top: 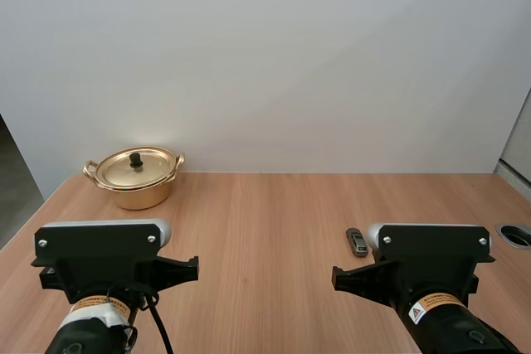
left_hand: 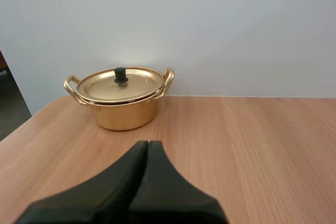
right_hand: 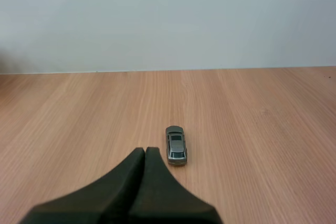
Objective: Open the pot, put the car inside, and close it
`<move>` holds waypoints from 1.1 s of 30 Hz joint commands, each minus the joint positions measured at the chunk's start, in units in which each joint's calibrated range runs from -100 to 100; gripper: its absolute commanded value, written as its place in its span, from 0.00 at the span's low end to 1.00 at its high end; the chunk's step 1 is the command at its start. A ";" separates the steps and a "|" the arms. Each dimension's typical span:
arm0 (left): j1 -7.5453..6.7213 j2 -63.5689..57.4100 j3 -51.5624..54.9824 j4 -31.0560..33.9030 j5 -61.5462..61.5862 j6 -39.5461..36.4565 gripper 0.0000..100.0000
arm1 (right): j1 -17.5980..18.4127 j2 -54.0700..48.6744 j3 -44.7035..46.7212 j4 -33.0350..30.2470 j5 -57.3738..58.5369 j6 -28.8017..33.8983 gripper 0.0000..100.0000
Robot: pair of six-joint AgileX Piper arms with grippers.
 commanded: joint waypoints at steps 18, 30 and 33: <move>0.04 0.00 -29.71 2.40 22.96 9.93 0.00 | 0.03 0.00 -9.45 -30.97 2.28 0.06 0.00; 0.33 14.61 -48.43 7.10 8.24 13.10 0.00 | -0.28 0.27 -19.69 -32.18 3.05 -0.17 0.00; 0.85 27.46 -54.23 8.86 16.50 13.10 0.00 | -0.28 1.92 -19.87 -29.36 4.70 -3.80 0.00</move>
